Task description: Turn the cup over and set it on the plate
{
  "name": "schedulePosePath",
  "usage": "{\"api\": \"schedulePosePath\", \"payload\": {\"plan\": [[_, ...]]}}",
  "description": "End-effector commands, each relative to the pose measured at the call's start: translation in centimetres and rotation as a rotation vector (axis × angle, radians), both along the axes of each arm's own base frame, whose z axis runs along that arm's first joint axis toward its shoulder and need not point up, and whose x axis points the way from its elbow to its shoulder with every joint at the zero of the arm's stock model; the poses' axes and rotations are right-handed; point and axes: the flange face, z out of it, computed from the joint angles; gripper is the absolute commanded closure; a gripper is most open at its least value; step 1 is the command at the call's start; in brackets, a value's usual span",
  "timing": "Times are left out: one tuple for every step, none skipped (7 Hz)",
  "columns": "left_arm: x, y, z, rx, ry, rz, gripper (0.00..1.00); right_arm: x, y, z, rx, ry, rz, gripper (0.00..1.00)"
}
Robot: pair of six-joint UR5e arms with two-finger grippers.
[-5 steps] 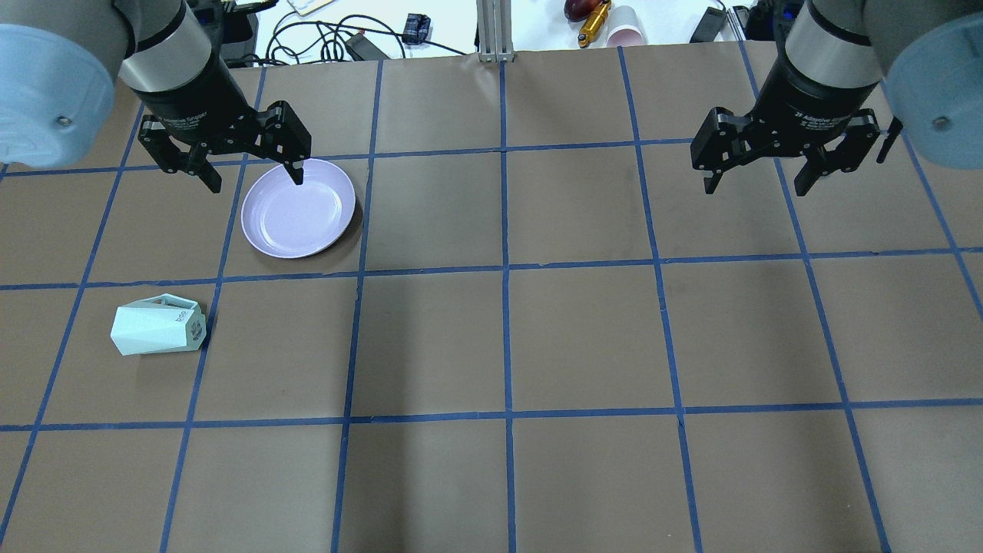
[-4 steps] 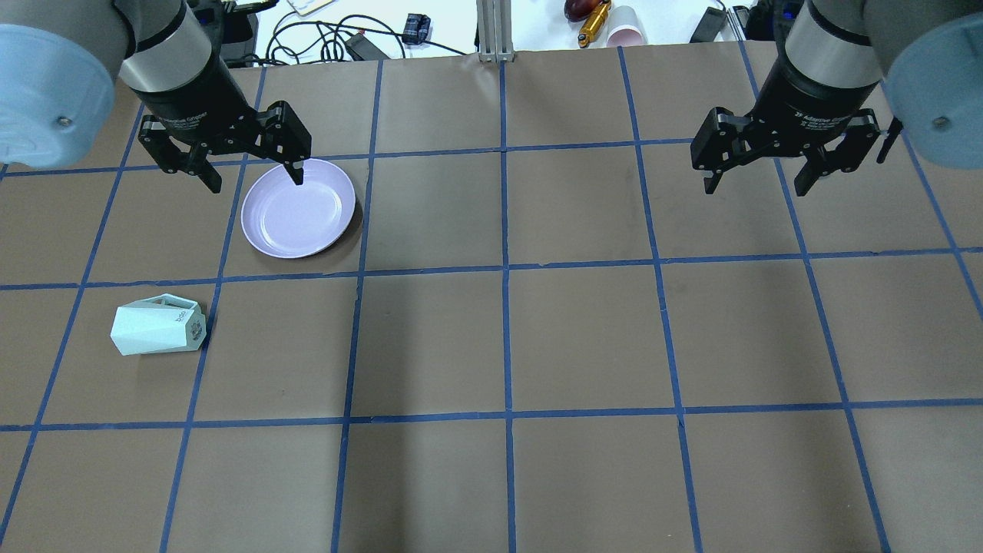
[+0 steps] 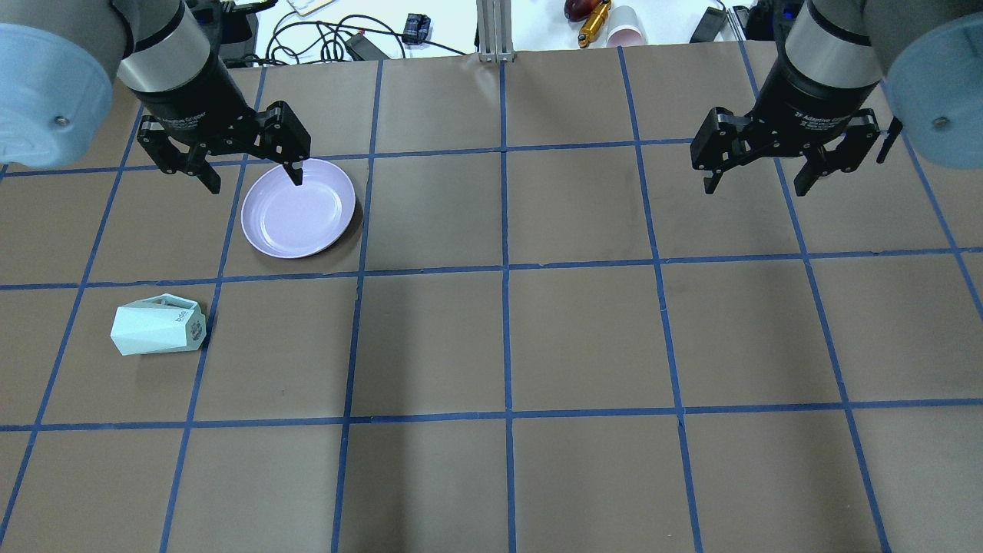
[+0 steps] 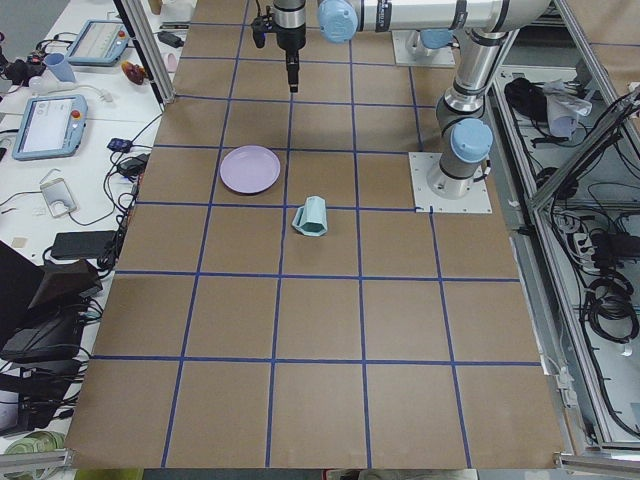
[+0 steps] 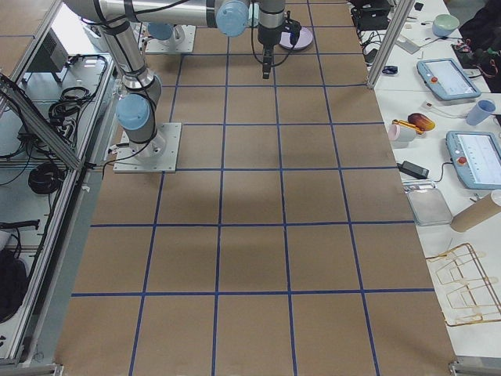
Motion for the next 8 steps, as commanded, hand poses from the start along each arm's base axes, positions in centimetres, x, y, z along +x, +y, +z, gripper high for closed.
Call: {"api": "schedulePosePath", "payload": {"plan": [[0.1, 0.1, -0.1, 0.01, -0.001, 0.003, 0.0, 0.0, 0.0, 0.0, 0.0, 0.001, 0.0, 0.0], [0.1, 0.3, 0.0, 0.018, 0.0, 0.003, 0.0, 0.0, 0.0, -0.1, 0.002, 0.001, 0.0, 0.0], [0.1, 0.7, 0.2, 0.027, 0.001, 0.003, 0.0, 0.0, 0.0, 0.0, 0.0, -0.001, 0.0, 0.0], [0.3, 0.9, 0.6, 0.02, 0.001, 0.007, 0.0, 0.0, 0.0, 0.0, 0.0, 0.001, 0.0, 0.0], [0.2, 1.0, 0.6, 0.024, -0.002, 0.006, 0.0, 0.0, 0.0, 0.0, 0.0, 0.001, 0.0, 0.0], [0.3, 1.1, 0.5, 0.035, -0.001, 0.007, 0.0, 0.0, 0.0, 0.0, 0.0, 0.001, 0.0, 0.0], [0.2, 1.1, 0.4, 0.037, -0.001, 0.006, 0.0, 0.0, 0.0, 0.0, 0.0, 0.001, 0.0, 0.0], [0.2, 1.1, 0.4, 0.037, -0.001, 0.006, 0.0, 0.0, 0.0, 0.0, 0.0, 0.001, 0.0, 0.0]]}}
